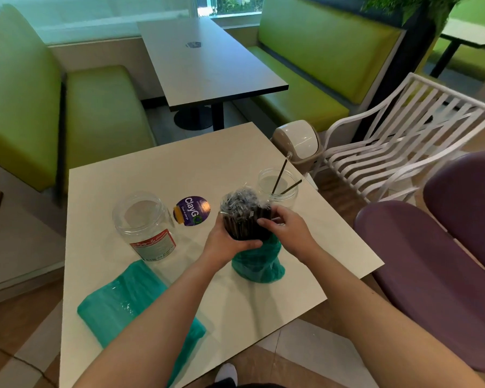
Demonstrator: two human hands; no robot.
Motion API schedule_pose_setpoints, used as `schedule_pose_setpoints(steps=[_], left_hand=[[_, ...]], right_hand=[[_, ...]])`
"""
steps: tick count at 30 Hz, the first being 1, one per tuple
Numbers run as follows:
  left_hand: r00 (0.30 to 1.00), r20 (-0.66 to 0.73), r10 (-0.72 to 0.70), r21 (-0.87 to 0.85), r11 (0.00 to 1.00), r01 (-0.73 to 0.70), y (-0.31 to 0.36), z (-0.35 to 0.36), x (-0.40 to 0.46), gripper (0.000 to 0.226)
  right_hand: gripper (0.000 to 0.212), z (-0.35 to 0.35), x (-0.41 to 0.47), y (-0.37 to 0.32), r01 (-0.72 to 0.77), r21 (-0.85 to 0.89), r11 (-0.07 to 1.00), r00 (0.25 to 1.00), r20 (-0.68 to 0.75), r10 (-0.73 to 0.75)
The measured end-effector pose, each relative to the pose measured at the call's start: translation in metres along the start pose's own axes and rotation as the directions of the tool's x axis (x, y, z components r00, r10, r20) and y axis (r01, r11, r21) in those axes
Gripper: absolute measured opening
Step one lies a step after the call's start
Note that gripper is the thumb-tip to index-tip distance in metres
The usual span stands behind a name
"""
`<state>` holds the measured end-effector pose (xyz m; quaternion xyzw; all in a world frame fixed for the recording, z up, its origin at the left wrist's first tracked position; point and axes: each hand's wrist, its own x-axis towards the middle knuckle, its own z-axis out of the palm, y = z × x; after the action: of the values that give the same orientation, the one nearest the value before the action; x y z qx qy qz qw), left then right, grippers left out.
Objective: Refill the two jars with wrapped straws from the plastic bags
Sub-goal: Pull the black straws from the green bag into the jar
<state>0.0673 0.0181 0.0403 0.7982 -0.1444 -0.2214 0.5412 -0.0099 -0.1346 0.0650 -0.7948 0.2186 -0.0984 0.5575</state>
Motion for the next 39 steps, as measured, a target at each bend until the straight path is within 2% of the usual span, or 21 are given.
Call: schedule_pose_setpoints(steps=[4,9,13,15,18,20,26,30,33,35,38,39], left_hand=[[0.996,-0.086,0.019,-0.009,1.000,-0.020,0.001,-0.001,0.005,0.089],[0.992,-0.119,0.052,0.007,0.999,-0.051,0.005,-0.014,0.013,0.078],[0.986,-0.158,0.044,-0.019,0.999,-0.048,0.006,-0.018,0.017,0.075],[0.984,-0.173,0.034,-0.035,0.999,-0.041,0.007,-0.018,0.019,0.076],[0.982,-0.188,0.024,-0.034,0.999,-0.031,0.004,-0.019,0.024,0.078],[0.981,-0.193,0.018,-0.032,0.999,-0.025,0.001,-0.021,0.028,0.081],[0.988,-0.152,0.025,-0.069,0.997,-0.036,0.003,-0.029,0.036,0.088],[0.979,-0.201,0.033,-0.071,0.996,-0.049,0.000,-0.034,0.038,0.088],[0.973,-0.228,0.034,-0.061,0.997,-0.049,-0.004,-0.036,0.041,0.083],[0.968,-0.248,0.031,-0.065,0.997,-0.048,-0.006,-0.036,0.043,0.081],[0.961,-0.277,0.019,-0.074,0.996,-0.041,-0.005,-0.032,0.045,0.079],[0.959,-0.283,0.024,-0.074,0.996,-0.047,-0.002,-0.030,0.047,0.077]], right_hand=[[0.024,0.004,0.005,-0.001,-0.017,0.032,0.999,1.000,-0.007,0.018],[0.030,0.007,0.013,-0.009,-0.042,0.065,0.997,0.998,-0.049,0.045],[0.039,0.015,0.017,-0.013,-0.044,0.139,0.989,0.999,-0.014,0.046],[0.042,0.019,0.019,-0.014,-0.025,0.106,0.994,1.000,0.001,0.025],[0.027,0.024,0.023,-0.020,0.000,0.022,1.000,0.998,-0.066,0.001],[0.021,0.026,0.026,-0.023,-0.023,0.036,0.999,0.995,-0.097,0.027],[0.037,0.037,0.030,-0.031,-0.029,0.069,0.997,0.995,-0.091,0.035],[0.038,0.044,0.032,-0.031,-0.045,0.064,0.997,0.997,-0.052,0.048],[0.029,0.047,0.034,-0.029,-0.056,0.075,0.996,0.998,-0.021,0.058],[0.020,0.046,0.034,-0.031,-0.031,0.041,0.999,0.999,-0.041,0.033],[0.009,0.040,0.038,-0.031,0.031,-0.165,0.986,0.993,-0.111,-0.050],[0.009,0.037,0.040,-0.032,0.030,-0.185,0.982,0.991,-0.121,-0.053]])
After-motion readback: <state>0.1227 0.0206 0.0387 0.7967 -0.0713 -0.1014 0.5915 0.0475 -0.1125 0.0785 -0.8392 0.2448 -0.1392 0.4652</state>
